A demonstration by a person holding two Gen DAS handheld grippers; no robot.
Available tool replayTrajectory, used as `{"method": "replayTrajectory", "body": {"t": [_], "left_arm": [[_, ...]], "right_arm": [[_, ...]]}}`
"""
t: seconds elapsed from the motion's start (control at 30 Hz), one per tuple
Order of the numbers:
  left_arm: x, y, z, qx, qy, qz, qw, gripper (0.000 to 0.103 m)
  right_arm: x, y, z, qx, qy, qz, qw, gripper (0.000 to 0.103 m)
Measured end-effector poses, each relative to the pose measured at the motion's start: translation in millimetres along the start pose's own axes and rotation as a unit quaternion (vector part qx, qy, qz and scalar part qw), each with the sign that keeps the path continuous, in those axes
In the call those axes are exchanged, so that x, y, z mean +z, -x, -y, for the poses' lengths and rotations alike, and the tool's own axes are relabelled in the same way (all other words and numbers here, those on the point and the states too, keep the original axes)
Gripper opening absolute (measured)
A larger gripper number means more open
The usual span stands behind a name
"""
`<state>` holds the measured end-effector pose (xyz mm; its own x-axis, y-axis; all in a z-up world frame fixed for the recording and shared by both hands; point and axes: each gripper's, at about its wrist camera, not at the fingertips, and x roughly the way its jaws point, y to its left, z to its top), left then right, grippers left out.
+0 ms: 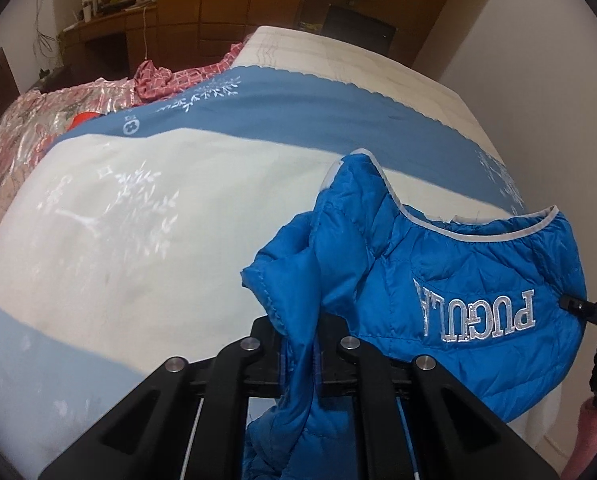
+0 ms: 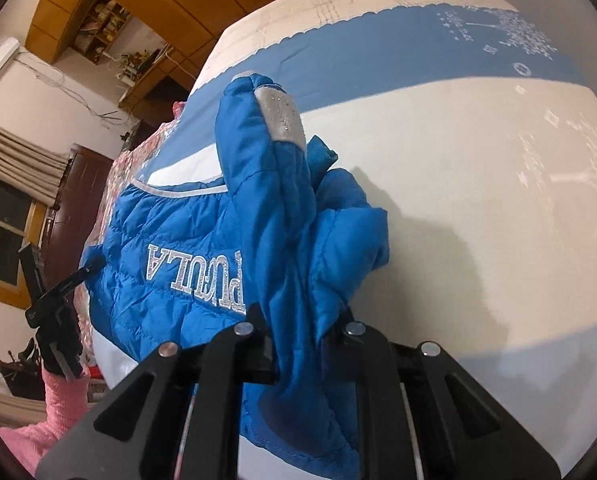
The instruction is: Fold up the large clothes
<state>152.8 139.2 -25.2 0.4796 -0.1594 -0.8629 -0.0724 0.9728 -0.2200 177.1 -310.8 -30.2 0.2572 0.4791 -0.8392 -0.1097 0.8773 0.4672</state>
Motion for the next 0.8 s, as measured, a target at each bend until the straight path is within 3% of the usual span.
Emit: {"method": "replayTrajectory", "body": {"t": [0.17, 0.37, 0.6, 0.8], "left_arm": [[-45, 22, -3, -0.008, 0.000, -0.026, 0.9996, 0.009], [-100, 27, -6, 0.018, -0.016, -0.053, 0.9983, 0.009], [-126, -13, -27, 0.079, -0.023, -0.067, 0.9944, 0.012], [-142, -44, -26, 0.116, -0.051, -0.065, 0.9898, 0.015]], "right_arm": [[-53, 15, -6, -0.008, -0.016, -0.034, 0.999, 0.012], [-102, 8, 1, -0.026, -0.041, -0.064, 0.997, 0.013], [-100, -41, 30, -0.083, -0.067, -0.068, 0.992, 0.014], [-118, -71, 51, -0.087, -0.085, -0.079, 0.989, 0.019]]}}
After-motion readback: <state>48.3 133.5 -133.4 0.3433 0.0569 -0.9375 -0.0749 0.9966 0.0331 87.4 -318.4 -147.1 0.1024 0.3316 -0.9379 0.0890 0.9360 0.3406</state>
